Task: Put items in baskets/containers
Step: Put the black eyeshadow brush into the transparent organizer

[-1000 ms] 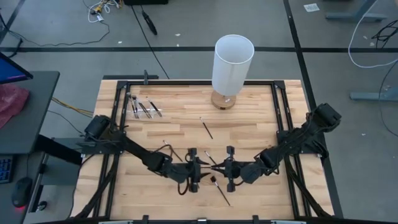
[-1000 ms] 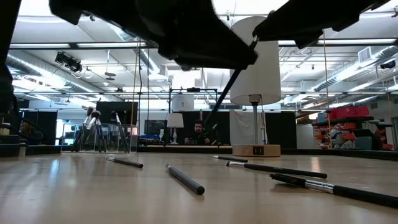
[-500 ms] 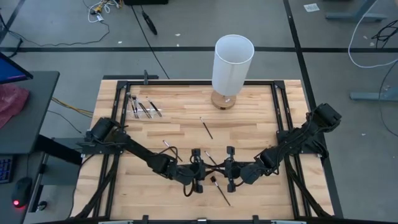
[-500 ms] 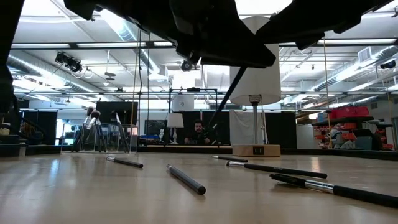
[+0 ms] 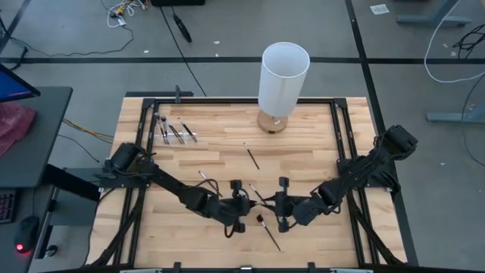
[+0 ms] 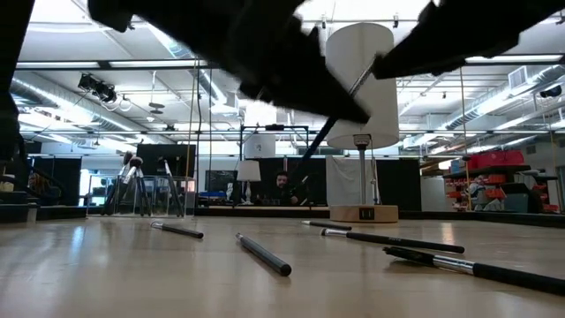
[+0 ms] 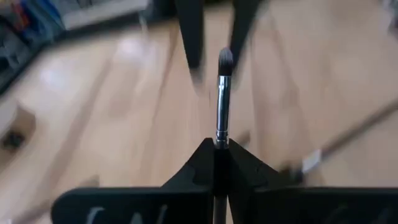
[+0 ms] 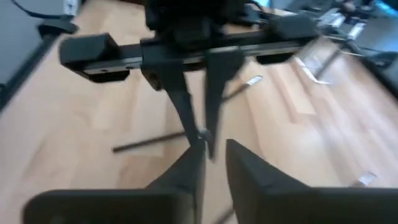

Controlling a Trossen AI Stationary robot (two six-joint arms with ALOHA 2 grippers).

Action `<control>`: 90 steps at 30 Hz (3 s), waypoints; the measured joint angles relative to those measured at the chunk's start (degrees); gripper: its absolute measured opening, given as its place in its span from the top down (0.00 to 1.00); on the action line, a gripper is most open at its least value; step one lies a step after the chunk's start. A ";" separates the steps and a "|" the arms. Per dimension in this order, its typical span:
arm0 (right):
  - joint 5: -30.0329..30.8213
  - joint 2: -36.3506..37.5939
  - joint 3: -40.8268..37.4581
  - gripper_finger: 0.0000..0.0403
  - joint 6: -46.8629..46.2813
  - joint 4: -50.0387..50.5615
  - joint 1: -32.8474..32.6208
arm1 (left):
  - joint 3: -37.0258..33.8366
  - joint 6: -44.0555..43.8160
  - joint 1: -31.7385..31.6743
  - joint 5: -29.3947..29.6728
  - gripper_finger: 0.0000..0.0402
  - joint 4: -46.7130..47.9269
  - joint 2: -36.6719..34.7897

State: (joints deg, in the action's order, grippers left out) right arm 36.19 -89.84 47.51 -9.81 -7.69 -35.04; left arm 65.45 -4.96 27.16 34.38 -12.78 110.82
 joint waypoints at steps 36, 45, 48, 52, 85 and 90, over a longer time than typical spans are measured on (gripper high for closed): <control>9.23 4.37 -12.13 0.70 -5.88 -13.66 -4.06 | -54.72 -14.20 -27.10 31.46 0.95 -29.93 -56.65; 9.24 4.37 -12.13 0.70 -5.71 -14.02 -4.06 | -54.73 -18.30 -36.31 28.09 0.95 -24.62 -53.14; 9.22 4.37 -12.13 0.70 -5.71 -14.02 -4.06 | -54.73 -18.53 -37.29 28.08 0.95 -24.28 -50.90; 9.22 4.37 -12.13 0.70 -5.70 -14.00 -4.06 | -54.73 -22.22 -37.96 28.02 0.95 -24.13 -47.27; 9.19 4.37 -12.13 0.70 -5.70 -14.00 -4.06 | -54.64 -36.35 -43.76 19.74 0.76 -19.05 -39.68; 9.20 4.37 -12.13 0.70 -5.71 -14.00 -4.06 | -52.55 -29.87 -43.20 19.33 0.74 -19.55 -41.00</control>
State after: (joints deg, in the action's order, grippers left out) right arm 45.39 -85.47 35.38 -15.53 -21.69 -39.09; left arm 12.89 -34.83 -16.04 53.71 -32.34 69.82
